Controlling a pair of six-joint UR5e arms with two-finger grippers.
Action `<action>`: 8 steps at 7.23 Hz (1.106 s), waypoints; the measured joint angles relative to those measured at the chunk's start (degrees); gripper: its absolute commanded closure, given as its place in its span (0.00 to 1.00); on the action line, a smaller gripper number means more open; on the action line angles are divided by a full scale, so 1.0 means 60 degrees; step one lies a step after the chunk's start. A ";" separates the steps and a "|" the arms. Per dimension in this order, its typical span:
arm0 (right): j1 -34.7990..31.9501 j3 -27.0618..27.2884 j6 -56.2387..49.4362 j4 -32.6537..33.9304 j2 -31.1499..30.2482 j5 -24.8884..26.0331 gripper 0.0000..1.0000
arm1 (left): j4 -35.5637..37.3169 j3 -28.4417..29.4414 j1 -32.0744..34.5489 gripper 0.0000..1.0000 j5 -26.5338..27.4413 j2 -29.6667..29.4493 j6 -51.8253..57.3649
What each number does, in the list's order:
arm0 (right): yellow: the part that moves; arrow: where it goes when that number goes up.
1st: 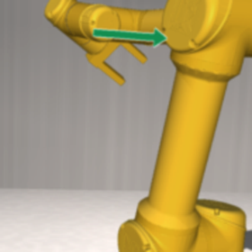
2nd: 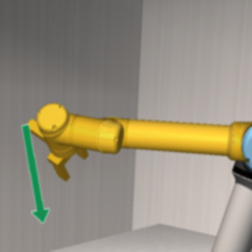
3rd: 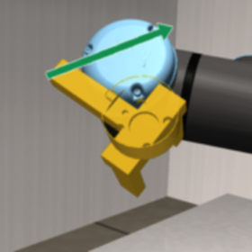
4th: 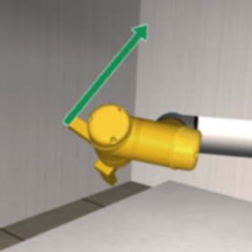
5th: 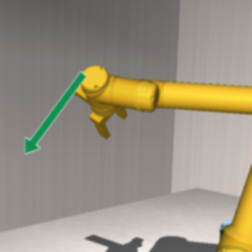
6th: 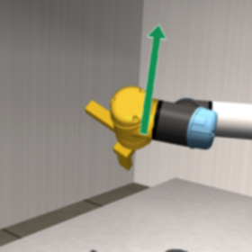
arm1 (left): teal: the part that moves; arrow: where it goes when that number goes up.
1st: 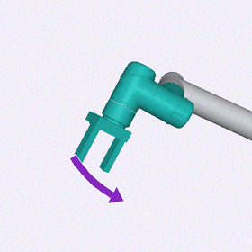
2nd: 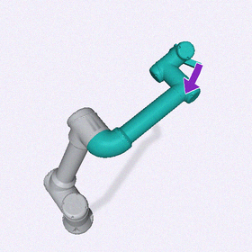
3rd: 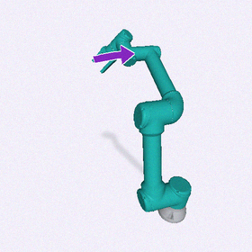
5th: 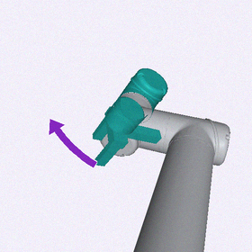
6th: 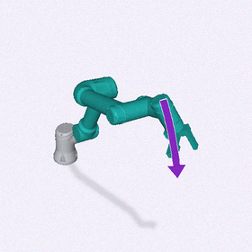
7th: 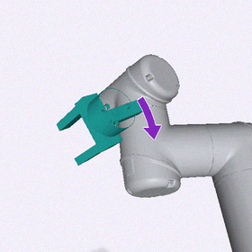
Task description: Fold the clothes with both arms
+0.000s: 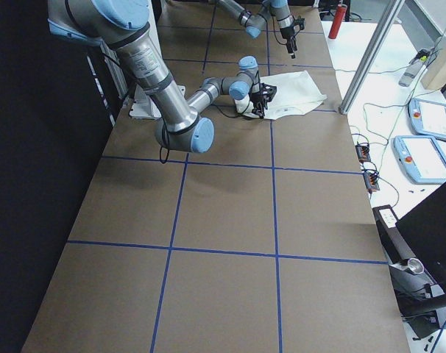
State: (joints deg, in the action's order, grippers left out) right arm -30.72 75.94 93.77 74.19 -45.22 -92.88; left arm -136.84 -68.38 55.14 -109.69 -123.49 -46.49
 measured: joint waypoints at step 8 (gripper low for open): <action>0.1321 0.3758 0.0737 0.0470 -0.2392 0.1156 1.00 | -0.0015 0.0000 -0.0029 0.00 0.0000 -0.0015 -0.0039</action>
State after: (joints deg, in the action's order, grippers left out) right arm -22.79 98.49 98.19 77.01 -59.57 -85.94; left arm -136.93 -68.38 54.96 -109.69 -123.59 -46.73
